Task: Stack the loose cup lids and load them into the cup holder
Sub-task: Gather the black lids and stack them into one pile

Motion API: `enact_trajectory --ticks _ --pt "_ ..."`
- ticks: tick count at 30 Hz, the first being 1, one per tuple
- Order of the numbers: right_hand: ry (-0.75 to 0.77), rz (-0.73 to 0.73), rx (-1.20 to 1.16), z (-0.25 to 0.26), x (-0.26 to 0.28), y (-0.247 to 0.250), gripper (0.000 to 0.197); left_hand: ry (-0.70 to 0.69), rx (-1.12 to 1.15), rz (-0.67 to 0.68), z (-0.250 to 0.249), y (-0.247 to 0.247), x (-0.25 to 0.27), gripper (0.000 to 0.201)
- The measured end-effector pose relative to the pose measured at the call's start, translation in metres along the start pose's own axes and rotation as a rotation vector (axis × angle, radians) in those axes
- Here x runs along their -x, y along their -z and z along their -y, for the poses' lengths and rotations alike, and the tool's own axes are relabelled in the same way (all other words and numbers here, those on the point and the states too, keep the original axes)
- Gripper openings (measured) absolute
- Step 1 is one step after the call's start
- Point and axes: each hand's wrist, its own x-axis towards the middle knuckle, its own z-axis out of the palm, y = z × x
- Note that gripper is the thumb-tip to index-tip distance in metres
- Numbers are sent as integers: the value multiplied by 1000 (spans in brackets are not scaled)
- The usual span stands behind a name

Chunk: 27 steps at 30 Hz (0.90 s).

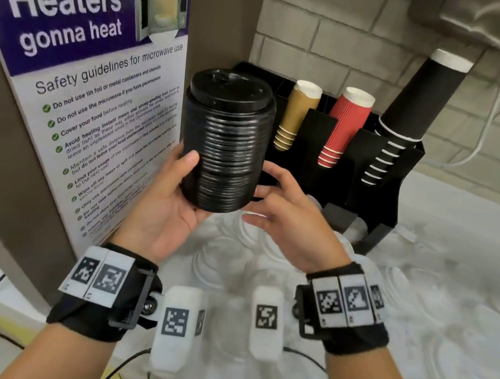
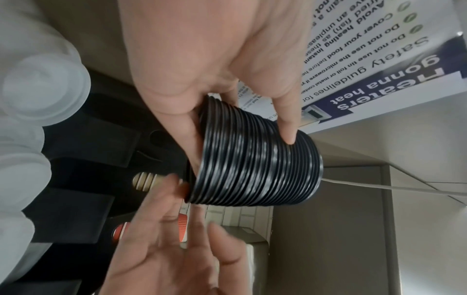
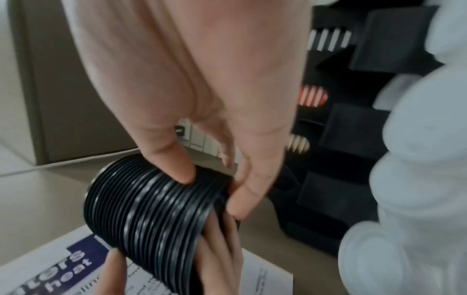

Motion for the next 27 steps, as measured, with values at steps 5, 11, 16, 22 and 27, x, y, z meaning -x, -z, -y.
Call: enact_trajectory --ticks 5,11,16,22,27 --pt "55 58 -422 -7 8 -10 62 -15 -283 -62 6 1 1 66" --pt "44 48 -452 -17 13 -10 64 -342 -686 -34 -4 2 7 94" --pt "10 77 -431 -27 14 -18 59 -533 -1240 100 -34 -1 12 93" --pt "-198 115 -388 -56 4 -40 58 -280 -1472 8 -49 4 33 56" --pt "-359 132 -324 -79 -6 -52 60 -59 -1548 -70 -50 9 41 69"
